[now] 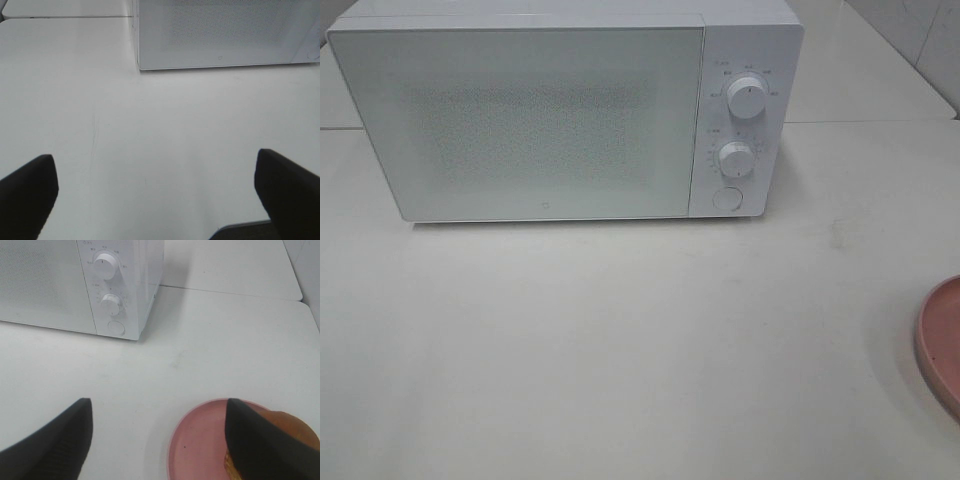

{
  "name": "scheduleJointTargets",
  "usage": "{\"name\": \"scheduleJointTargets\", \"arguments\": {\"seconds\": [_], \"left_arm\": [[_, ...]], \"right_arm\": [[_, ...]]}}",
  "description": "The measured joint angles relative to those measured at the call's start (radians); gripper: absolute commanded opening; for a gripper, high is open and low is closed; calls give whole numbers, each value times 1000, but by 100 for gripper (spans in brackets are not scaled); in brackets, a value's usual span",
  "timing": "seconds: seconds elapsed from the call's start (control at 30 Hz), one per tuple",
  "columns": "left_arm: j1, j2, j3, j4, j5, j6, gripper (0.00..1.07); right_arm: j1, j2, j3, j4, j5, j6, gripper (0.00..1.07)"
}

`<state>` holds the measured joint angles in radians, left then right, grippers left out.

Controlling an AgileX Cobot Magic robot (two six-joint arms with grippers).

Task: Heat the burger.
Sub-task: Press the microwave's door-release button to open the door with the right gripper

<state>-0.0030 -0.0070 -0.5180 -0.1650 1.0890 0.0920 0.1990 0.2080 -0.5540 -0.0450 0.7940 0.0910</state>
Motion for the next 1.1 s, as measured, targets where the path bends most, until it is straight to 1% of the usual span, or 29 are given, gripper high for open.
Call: {"name": "scheduleJointTargets", "arguments": {"seconds": [0.17,0.67,0.73,0.83,1.1], "left_arm": [[0,0,0,0,0,0,100],[0,0,0,0,0,0,100],[0,0,0,0,0,0,100],[0,0,0,0,0,0,100],[0,0,0,0,0,0,100]], "right_arm": [[0,84,0,0,-94,0,73],[0,284,0,0,-267,2,73],[0,344,0,0,-326,4,73],[0,362,0,0,-341,4,73],[0,524,0,0,-435,4,73]]}}
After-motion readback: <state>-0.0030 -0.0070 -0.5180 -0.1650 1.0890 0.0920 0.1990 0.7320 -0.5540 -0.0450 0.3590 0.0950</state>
